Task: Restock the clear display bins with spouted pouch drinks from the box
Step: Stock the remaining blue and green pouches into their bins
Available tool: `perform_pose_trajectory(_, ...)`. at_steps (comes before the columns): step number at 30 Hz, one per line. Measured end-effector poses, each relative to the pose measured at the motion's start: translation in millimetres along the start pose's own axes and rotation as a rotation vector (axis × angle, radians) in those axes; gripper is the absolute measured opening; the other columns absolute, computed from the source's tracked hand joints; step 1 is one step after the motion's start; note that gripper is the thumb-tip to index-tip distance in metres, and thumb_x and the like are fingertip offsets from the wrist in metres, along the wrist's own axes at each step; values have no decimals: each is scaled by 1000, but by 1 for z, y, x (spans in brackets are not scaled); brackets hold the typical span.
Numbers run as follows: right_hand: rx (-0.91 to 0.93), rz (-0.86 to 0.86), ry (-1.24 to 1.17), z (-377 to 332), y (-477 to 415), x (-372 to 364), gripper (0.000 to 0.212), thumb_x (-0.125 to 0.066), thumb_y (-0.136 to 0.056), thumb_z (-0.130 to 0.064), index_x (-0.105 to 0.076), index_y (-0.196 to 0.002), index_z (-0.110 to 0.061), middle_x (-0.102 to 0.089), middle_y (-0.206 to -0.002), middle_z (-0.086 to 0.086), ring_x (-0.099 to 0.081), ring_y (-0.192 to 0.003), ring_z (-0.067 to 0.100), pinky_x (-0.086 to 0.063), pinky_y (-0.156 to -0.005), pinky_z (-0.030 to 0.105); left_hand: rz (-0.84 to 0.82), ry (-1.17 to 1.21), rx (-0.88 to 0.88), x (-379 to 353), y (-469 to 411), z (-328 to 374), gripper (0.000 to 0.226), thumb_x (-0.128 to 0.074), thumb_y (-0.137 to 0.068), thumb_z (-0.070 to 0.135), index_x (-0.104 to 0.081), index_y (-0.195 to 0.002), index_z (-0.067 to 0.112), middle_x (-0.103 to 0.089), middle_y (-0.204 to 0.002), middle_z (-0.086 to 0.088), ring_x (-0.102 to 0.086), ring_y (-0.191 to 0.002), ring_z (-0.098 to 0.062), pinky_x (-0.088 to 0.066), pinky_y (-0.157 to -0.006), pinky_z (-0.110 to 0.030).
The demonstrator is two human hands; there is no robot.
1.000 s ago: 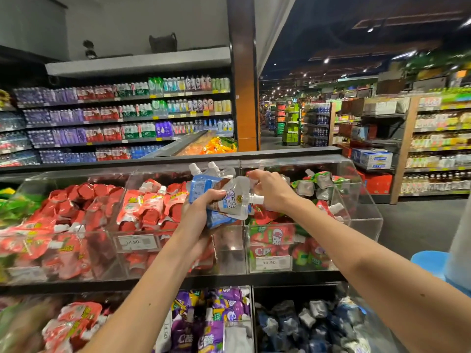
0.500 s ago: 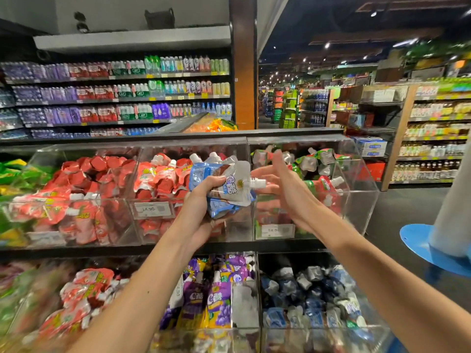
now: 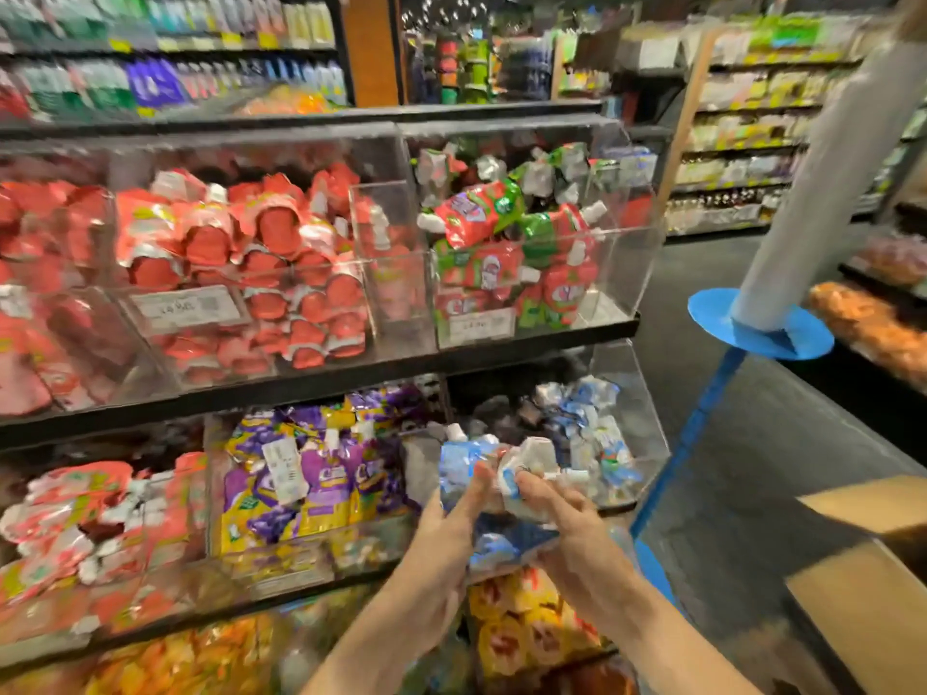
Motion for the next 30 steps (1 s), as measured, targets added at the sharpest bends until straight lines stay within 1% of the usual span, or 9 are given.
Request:
perform_pose_trajectory(3,-57,126,-25,12,6,41,55,-87,-69,-38,-73,-113,-8,-69,-117,22,-66,-109,42,-44,-101,65,-206,-99,101,-25,1,-32,65,-76,-75,46,-56,-131,22,-74,-115,-6,-73,-100,-27,-61,-72,-36)
perform_pose_trajectory(6,-105,182,29,14,9,80,49,-72,-79,-35,-68,-120,-9,-72,-114,15,-69,-105,35,-46,-102,60,-272,-213,233,-33,-7,-66,81,-85,-65,47,-47,-135,31,-70,-123,3,-71,-104,-20,-59,-87,-45)
perform_pose_trajectory(10,-67,174,80,-5,-9,109,46,-69,-81,-35,-68,-122,-13,-73,-113,11,-70,-105,33,-48,-100,56,-212,-299,213,-37,-33,-85,90,-83,-66,62,-45,-142,31,-57,-139,-3,-71,-101,-15,-58,-69,-36)
perform_pose_trajectory(12,-39,183,82,-18,-24,120,43,-67,-83,-32,-67,-122,-13,-74,-112,10,-71,-102,32,-53,-94,52,-193,-350,95,-47,-51,-72,67,-79,-77,53,-55,-132,22,-64,-123,-4,-70,-90,-9,-54,-64,-27)
perform_pose_trajectory(15,56,123,134,-56,-53,133,35,-60,-92,-27,-68,-121,-9,-73,-115,10,-69,-108,29,-52,-96,47,-13,-489,-151,-54,-80,-27,20,-75,-88,13,-62,-100,23,-69,-89,2,-65,-73,4,-54,-66,-23)
perform_pose_trajectory(18,138,150,193,-94,-86,163,18,-61,-95,-19,-73,-106,-11,-75,-109,9,-69,-105,29,-51,-98,49,232,-546,-319,-37,-105,14,44,-79,-79,0,-51,-98,27,-67,-80,6,-64,-67,4,-53,-69,-23)
perform_pose_trajectory(22,132,116,354,-117,-112,189,14,-68,-91,-26,-76,-92,-15,-75,-100,12,-69,-100,27,-51,-88,43,399,-805,-323,-14,-137,32,48,-79,-73,4,-54,-94,40,-66,-87,7,-66,-87,-27,-54,-80,-43)
perform_pose_trajectory(26,124,96,398,-126,-118,199,21,-71,-89,-30,-73,-97,-11,-72,-102,18,-68,-102,34,-52,-95,51,208,-1199,-210,-25,-161,17,44,-73,-83,4,-58,-105,39,-67,-104,6,-64,-99,-19,-52,-85,-33)
perform_pose_trajectory(30,135,81,410,-124,-117,201,16,-69,-91,-26,-73,-96,-11,-75,-88,3,-69,-89,20,-52,-79,34,-62,-1537,-21,-41,-169,-10,36,-71,-90,17,-65,-122,31,-62,-114,15,-56,-108,-7,-44,-87,-24)
Point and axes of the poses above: each hand's wrist, its own y-axis away from the middle knuckle, its own x-axis out of the back of the hand, z = x × y, the point moved 10 cm from there along -y, towards the middle knuckle
